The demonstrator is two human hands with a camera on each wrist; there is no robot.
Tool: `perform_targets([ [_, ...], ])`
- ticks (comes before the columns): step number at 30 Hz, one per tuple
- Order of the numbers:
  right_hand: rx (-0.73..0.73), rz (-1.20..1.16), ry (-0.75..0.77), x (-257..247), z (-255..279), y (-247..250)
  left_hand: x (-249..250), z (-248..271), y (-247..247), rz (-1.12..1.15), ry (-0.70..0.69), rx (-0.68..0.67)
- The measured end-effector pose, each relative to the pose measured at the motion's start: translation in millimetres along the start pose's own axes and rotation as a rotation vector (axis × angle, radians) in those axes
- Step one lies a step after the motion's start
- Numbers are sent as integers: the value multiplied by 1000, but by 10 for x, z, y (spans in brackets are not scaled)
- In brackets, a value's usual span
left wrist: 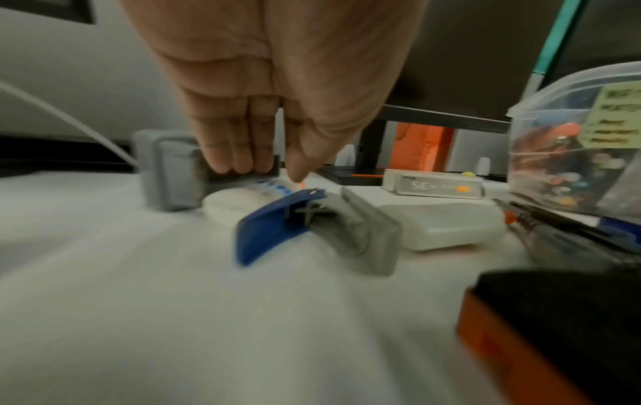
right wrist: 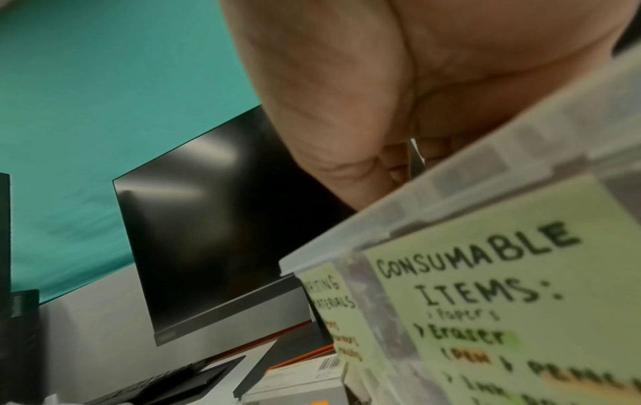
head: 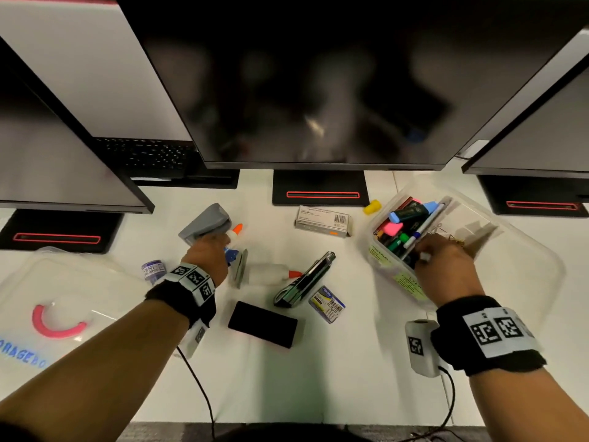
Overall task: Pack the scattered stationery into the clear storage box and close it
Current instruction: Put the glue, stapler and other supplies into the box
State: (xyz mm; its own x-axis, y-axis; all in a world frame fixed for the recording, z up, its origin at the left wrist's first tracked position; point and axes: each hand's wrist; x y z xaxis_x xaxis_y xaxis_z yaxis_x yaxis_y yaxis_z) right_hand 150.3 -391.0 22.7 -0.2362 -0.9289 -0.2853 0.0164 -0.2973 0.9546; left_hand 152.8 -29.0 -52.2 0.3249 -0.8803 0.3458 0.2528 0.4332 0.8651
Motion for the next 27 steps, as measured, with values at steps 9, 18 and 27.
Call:
perform_targets([
  [9, 121, -120, 30, 80, 51, -184, 1547, -295, -42, -86, -500, -118],
  [18, 79, -218, 24, 145, -17, -239, 2654, -782, -496, -172, -610, -326],
  [27, 66, -342, 7, 140, 62, -287, 2618, -1060, -782, -136, -534, -297],
])
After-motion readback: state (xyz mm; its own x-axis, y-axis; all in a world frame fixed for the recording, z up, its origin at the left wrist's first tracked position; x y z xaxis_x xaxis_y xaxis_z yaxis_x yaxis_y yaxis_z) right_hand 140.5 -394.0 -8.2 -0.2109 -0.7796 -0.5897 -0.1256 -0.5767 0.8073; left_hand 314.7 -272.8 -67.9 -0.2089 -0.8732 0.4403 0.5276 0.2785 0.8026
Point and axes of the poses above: each hand's wrist, its own z-axis away from the middle knuckle, its own y-axis out of the back of the hand, x = y × z, and after that the axes turned 9 degrees about z, right-handed
